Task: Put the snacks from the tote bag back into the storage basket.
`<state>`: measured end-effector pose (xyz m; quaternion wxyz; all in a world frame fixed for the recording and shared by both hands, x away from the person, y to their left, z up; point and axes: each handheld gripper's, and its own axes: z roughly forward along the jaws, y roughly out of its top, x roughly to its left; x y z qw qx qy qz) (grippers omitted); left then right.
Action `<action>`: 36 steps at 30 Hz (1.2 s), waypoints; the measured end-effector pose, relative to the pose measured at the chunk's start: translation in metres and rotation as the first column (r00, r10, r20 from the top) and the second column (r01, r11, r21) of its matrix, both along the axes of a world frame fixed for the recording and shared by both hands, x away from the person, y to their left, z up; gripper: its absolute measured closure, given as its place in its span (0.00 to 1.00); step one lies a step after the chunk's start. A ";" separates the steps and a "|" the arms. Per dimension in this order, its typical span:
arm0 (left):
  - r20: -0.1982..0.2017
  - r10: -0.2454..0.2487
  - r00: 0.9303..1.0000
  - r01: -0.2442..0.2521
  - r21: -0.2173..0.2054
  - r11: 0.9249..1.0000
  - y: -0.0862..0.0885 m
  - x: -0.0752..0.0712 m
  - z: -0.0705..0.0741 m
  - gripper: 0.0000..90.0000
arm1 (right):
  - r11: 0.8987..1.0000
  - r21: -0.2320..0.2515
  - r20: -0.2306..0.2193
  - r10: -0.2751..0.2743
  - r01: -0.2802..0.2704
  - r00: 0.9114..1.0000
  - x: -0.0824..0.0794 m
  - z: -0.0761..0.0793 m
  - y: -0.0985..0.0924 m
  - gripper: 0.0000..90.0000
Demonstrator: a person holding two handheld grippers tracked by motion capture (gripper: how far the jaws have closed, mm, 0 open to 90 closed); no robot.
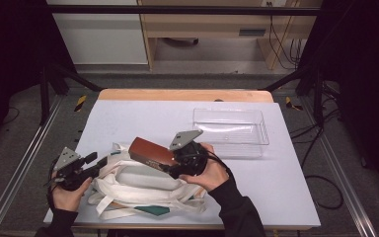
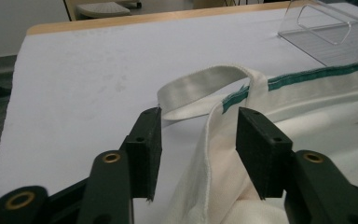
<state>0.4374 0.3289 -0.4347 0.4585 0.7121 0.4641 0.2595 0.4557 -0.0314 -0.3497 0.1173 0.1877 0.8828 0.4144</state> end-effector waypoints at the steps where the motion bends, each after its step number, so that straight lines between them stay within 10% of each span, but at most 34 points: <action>1: 0.003 0.002 1.000 -0.002 -0.009 1.000 0.000 -0.001 0.001 0.54 | 1.000 0.008 -0.001 -0.010 0.010 1.000 0.000 0.001 -0.004 0.48; 17: 0.009 0.030 0.999 -0.030 -0.028 0.999 0.005 -0.003 0.006 0.45 | 0.994 0.035 0.034 -0.107 0.106 0.994 0.014 0.024 -0.047 0.48; 36: -0.001 0.031 1.000 -0.031 -0.022 0.999 0.005 -0.002 0.003 0.44 | 0.965 0.041 0.040 -0.261 0.259 0.965 0.044 0.029 -0.116 0.48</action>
